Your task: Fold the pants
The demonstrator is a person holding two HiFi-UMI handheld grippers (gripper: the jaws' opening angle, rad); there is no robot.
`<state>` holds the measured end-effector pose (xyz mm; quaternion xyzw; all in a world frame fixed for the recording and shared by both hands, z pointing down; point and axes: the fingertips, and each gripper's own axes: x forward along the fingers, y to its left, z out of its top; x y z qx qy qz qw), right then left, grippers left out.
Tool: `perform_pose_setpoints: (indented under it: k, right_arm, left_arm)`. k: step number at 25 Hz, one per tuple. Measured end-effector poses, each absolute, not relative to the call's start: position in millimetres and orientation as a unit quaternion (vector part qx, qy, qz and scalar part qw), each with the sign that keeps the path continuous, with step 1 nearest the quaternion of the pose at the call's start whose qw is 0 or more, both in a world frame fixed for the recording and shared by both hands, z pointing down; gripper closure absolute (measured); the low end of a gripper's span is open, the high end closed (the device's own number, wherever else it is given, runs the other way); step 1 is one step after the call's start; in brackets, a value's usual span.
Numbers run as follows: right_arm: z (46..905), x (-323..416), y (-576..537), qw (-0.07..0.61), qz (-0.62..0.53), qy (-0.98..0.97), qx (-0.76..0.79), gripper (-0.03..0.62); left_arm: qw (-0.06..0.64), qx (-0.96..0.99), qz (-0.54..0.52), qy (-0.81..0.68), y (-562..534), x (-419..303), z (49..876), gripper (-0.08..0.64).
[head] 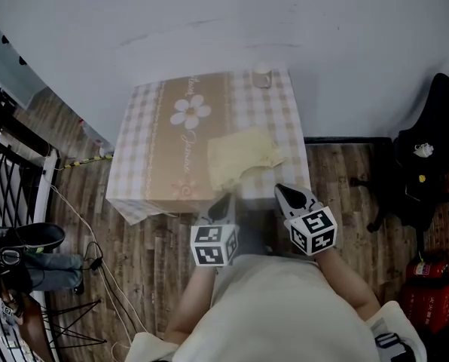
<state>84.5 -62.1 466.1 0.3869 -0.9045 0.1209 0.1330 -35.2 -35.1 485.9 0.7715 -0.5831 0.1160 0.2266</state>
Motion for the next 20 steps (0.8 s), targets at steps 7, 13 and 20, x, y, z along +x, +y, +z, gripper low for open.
perform_pose_setpoints:
  k: [7,13,20]
  right_arm:
    - [459.2,83.3,-59.7,0.127,0.101,-0.911,0.378,0.592]
    - [458.4,85.4,-61.9,0.125,0.098,-0.911,0.381,0.592]
    - [457.2,87.8,-66.4,0.121,0.098,-0.909,0.386,0.592]
  left_arm:
    - [0.224,0.771,0.118,-0.584,-35.6,-30.8,483.1,0.549]
    - [0.226,0.772,0.118,-0.583,-38.1,-28.3,481.3,0.549]
    - [0.223,0.773,0.118,-0.582,-41.6,-26.5,478.9,0.549]
